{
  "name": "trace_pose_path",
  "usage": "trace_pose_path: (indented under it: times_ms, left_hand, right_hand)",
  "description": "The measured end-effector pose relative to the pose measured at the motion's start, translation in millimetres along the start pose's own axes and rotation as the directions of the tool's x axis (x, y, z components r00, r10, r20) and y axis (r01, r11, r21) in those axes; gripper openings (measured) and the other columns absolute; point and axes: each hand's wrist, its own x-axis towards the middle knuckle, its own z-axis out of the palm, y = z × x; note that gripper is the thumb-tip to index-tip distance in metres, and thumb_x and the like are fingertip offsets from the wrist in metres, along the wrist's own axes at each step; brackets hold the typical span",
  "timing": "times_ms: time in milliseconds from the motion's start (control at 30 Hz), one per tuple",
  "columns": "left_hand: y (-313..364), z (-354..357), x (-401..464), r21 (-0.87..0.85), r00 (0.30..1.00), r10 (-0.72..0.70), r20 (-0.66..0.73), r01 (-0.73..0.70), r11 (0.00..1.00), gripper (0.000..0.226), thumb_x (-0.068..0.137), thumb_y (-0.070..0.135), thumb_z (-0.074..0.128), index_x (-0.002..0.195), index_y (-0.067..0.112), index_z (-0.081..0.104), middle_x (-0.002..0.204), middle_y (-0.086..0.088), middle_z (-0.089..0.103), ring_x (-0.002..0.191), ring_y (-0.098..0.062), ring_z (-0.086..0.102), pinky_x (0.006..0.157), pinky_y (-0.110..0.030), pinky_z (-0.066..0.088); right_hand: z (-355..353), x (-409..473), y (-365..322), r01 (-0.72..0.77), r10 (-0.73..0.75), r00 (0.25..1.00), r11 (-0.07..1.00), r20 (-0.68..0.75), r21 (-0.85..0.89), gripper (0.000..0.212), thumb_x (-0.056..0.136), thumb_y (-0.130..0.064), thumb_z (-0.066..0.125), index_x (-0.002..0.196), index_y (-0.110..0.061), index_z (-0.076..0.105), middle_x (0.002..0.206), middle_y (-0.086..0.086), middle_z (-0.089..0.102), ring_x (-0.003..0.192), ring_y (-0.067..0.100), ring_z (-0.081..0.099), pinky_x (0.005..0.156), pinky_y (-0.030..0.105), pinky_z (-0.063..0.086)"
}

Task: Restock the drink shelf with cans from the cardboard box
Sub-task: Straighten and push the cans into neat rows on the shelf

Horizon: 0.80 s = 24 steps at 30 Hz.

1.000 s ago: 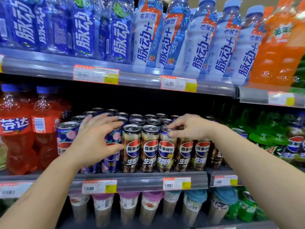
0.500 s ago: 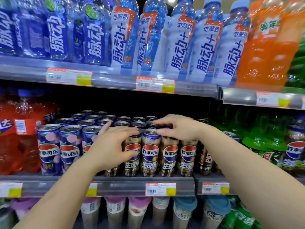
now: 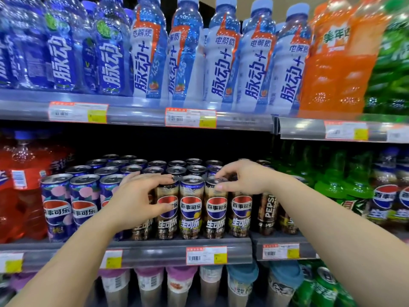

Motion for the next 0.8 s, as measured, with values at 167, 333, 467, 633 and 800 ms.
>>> trace_pose_path:
  times_ms: [167,333,467,633,800]
  left_hand:
    - [10,-2,5,0.047,0.999,0.032,-0.039,-0.03,0.998,0.079,0.064,0.074,0.052,0.136,0.043,0.044,0.142,0.029,0.03,0.137,0.006,0.019,0.118,-0.035,0.002]
    - [57,14,27,0.096,0.99,0.126,0.067,-0.132,0.987,0.076,0.069,0.069,0.053,0.139,0.045,0.038,0.152,0.022,0.028,0.143,-0.001,0.014,0.117,-0.042,-0.01]
    - [77,35,40,0.246,0.983,0.143,0.114,-0.168,0.955,0.069,0.081,0.06,0.057,0.143,0.047,0.03,0.151,0.025,0.028,0.145,-0.006,0.012,0.113,-0.051,-0.02]
    - [76,55,40,0.304,0.982,0.185,-0.027,-0.169,0.938,0.071,0.067,0.05,0.078,0.132,0.043,0.051,0.131,0.016,0.059,0.133,-0.019,0.045,0.111,-0.057,-0.013]
    - [77,65,41,0.349,0.975,0.2,-0.097,-0.155,0.924,0.066,0.056,0.049,0.085,0.117,0.038,0.062,0.116,0.015,0.069,0.122,-0.022,0.056,0.112,-0.058,-0.007]
  right_hand:
    - [-22,-14,22,-0.121,0.121,0.993,0.993,-0.001,0.009,0.045,0.089,-0.052,0.058,0.127,-0.028,0.061,0.123,-0.007,0.062,0.11,0.01,0.057,0.098,0.029,0.044]
    - [-24,-25,28,-0.114,0.114,0.991,0.993,0.071,-0.003,0.047,0.085,-0.054,0.063,0.127,-0.033,0.061,0.118,-0.01,0.06,0.081,-0.004,0.054,0.075,0.019,0.042]
    - [-24,-27,28,-0.077,0.076,0.992,0.997,0.096,0.001,0.054,0.085,-0.049,0.067,0.134,-0.031,0.055,0.128,-0.009,0.059,0.094,-0.006,0.058,0.087,0.019,0.044]
    - [-26,-27,33,-0.062,0.063,0.991,0.998,0.119,-0.012,0.058,0.085,-0.05,0.067,0.137,-0.03,0.052,0.14,-0.007,0.053,0.125,0.013,0.051,0.109,0.035,0.039]
    - [-20,-25,35,-0.059,0.059,0.997,0.998,0.049,-0.007,0.057,0.083,-0.052,0.067,0.134,-0.03,0.055,0.137,-0.006,0.056,0.121,0.014,0.054,0.105,0.037,0.043]
